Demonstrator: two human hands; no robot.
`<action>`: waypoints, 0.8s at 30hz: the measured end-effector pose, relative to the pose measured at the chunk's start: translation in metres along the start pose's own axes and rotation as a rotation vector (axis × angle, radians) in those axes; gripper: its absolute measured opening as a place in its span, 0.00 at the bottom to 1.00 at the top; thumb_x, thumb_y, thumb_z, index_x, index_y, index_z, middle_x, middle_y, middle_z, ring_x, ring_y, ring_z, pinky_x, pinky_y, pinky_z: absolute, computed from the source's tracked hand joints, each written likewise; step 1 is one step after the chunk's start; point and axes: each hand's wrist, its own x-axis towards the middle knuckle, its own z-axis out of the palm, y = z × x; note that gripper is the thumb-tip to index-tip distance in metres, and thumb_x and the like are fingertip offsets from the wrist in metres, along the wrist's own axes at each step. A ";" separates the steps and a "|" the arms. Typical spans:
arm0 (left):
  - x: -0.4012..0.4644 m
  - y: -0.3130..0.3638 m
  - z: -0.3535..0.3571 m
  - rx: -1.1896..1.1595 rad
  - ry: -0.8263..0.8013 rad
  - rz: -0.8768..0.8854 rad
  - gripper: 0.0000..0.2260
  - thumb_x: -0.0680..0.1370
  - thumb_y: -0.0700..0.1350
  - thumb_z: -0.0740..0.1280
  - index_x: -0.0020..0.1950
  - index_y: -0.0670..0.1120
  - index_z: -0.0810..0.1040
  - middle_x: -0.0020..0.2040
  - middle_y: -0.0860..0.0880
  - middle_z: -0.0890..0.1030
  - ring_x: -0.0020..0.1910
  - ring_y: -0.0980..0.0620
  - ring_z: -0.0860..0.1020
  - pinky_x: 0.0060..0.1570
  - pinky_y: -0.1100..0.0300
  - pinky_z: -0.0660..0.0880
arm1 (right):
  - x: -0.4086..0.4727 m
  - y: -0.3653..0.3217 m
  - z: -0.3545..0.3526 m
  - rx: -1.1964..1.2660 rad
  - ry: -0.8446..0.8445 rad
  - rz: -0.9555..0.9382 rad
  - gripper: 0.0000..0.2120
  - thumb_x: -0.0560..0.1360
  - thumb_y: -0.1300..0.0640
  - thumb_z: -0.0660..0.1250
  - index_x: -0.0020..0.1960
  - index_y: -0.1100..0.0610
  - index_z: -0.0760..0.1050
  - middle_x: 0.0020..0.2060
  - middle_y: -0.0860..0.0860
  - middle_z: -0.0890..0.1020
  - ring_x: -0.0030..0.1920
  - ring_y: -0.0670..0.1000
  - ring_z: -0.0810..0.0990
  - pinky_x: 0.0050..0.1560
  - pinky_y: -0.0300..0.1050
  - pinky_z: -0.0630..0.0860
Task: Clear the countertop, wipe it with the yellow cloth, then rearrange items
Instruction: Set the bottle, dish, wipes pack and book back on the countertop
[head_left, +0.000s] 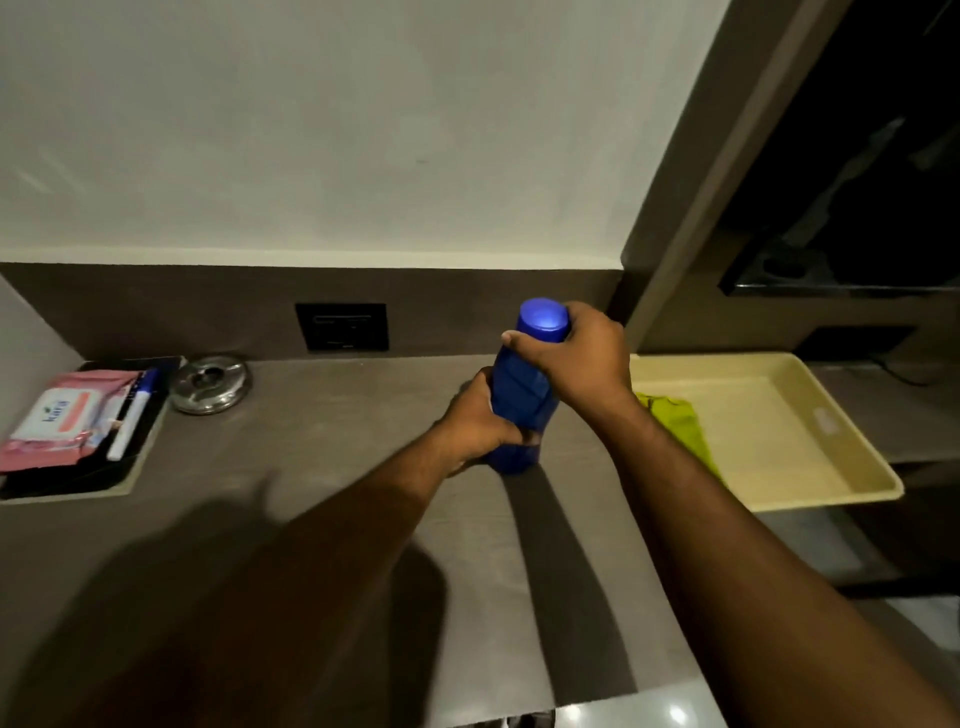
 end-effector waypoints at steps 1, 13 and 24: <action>0.001 -0.001 0.003 -0.003 -0.008 0.003 0.36 0.57 0.41 0.80 0.59 0.58 0.68 0.57 0.55 0.78 0.58 0.52 0.76 0.60 0.44 0.75 | -0.002 0.005 0.000 0.020 0.018 0.008 0.20 0.66 0.42 0.76 0.51 0.50 0.74 0.42 0.46 0.79 0.43 0.48 0.79 0.44 0.44 0.78; -0.013 0.001 -0.007 -0.039 -0.051 -0.077 0.44 0.62 0.40 0.79 0.73 0.54 0.61 0.69 0.48 0.71 0.67 0.46 0.72 0.63 0.41 0.73 | -0.017 0.003 -0.005 0.152 -0.040 0.100 0.29 0.67 0.43 0.75 0.63 0.53 0.72 0.52 0.48 0.78 0.55 0.51 0.79 0.54 0.44 0.76; -0.102 -0.073 -0.217 0.124 0.593 -0.145 0.21 0.72 0.41 0.72 0.65 0.45 0.74 0.60 0.45 0.78 0.50 0.51 0.77 0.34 0.70 0.77 | -0.057 -0.141 0.083 0.187 0.053 -0.361 0.25 0.74 0.44 0.68 0.67 0.53 0.72 0.63 0.52 0.75 0.64 0.50 0.72 0.61 0.41 0.68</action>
